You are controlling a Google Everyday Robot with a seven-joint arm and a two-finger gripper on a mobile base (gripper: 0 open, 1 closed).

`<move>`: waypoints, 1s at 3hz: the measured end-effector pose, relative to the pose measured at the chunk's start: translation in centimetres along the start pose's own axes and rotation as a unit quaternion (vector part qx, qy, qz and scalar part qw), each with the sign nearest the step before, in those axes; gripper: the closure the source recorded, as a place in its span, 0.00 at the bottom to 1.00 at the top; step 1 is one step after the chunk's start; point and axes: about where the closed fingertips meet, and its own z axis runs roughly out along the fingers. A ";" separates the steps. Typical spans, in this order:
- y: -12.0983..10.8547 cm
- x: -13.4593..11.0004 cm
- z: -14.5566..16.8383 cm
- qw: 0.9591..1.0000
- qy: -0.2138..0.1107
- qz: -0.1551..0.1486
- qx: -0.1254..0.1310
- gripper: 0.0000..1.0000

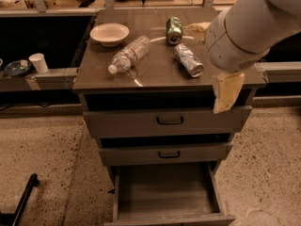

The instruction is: Place water bottle into bottom drawer

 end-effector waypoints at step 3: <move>-11.4 -4.5 10.4 0.959 -0.020 -0.280 -0.028 0.00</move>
Offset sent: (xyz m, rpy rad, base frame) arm 0.1428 0.0820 -0.0162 -0.2066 -0.0939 0.5648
